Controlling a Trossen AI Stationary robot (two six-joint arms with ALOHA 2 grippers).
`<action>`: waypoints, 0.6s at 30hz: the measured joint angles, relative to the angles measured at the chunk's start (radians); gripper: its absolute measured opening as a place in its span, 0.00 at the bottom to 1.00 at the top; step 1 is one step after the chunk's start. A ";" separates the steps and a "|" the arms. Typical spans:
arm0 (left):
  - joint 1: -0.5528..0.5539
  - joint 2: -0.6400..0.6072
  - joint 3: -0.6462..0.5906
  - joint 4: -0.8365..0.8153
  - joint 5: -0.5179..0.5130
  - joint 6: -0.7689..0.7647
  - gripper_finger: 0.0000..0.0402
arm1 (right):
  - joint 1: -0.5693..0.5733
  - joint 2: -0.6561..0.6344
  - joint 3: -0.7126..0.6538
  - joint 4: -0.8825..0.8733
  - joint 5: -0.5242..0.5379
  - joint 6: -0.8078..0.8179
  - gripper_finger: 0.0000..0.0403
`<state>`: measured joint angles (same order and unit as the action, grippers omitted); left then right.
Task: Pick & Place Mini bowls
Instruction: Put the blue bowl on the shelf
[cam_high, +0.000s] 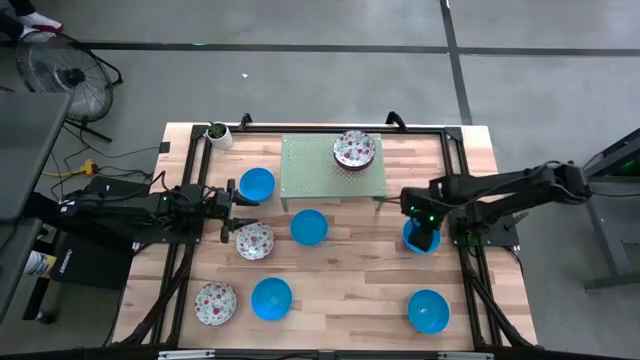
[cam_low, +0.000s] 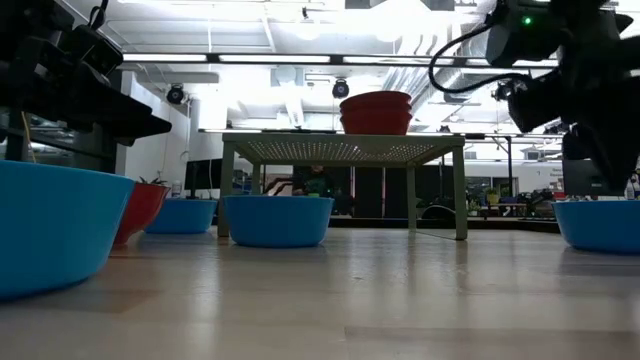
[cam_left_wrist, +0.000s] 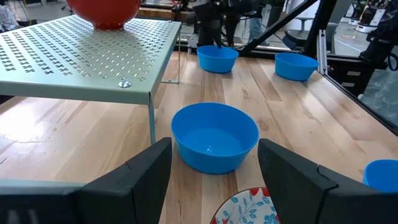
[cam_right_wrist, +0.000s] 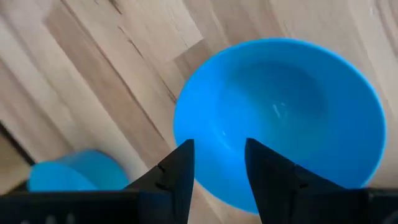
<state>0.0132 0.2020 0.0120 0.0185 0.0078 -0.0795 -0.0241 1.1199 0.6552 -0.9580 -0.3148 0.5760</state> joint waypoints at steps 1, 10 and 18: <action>0.000 0.000 0.000 0.000 0.000 0.000 0.58 | 0.012 0.013 0.000 0.010 0.012 -0.004 0.32; 0.000 0.000 0.000 0.000 0.000 0.000 0.58 | 0.112 0.109 0.000 0.126 0.036 0.000 0.32; 0.000 0.000 0.000 0.000 0.000 0.000 0.58 | 0.125 0.185 0.000 0.172 0.079 -0.004 0.32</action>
<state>0.0130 0.2024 0.0120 0.0185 0.0078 -0.0798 0.1013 1.3049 0.6556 -0.7857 -0.2358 0.5715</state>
